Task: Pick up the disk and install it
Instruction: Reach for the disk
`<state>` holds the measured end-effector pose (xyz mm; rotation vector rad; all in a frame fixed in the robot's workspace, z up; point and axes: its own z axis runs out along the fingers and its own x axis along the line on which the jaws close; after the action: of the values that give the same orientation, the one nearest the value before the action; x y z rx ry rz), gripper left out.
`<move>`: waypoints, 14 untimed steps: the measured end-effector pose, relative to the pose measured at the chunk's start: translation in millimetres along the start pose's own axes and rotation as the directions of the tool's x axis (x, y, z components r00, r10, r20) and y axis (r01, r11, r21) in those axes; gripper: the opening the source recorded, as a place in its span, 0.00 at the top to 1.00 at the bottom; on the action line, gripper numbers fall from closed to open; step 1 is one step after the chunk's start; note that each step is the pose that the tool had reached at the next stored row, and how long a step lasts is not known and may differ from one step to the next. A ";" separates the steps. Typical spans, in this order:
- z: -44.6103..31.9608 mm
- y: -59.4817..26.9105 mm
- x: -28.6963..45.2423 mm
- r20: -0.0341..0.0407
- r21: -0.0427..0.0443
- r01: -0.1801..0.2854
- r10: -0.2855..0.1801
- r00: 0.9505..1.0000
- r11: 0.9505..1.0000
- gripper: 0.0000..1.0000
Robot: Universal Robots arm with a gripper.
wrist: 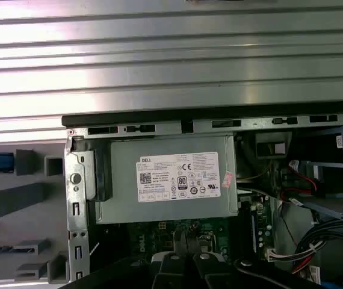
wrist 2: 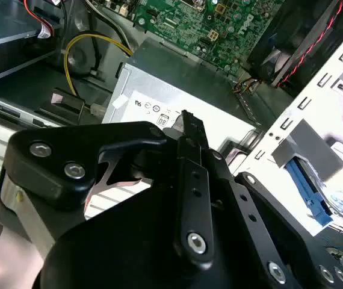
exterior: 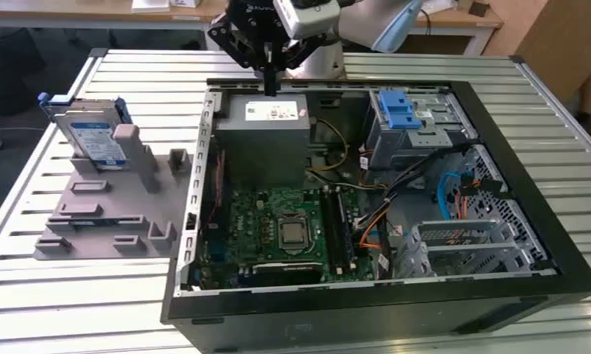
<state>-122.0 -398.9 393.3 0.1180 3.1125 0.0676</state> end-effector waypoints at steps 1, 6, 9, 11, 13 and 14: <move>0.0 0.0 0.0 0.000 0.000 0.000 0.000 1.000 1.000 0.89; 0.0 0.0 0.1 0.000 0.000 0.000 0.000 1.000 1.000 0.89; 0.0 -0.1 1.5 0.000 0.000 0.000 0.000 1.000 1.000 0.89; -0.1 -0.3 3.2 0.000 0.000 0.000 0.000 1.000 1.000 0.89; -0.1 -0.4 5.4 0.000 0.000 0.000 0.000 1.000 1.000 0.89; -0.1 -0.5 6.6 0.000 0.000 0.000 0.000 1.000 1.000 0.89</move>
<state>-128.6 -399.0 393.3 0.1179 3.1125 0.0677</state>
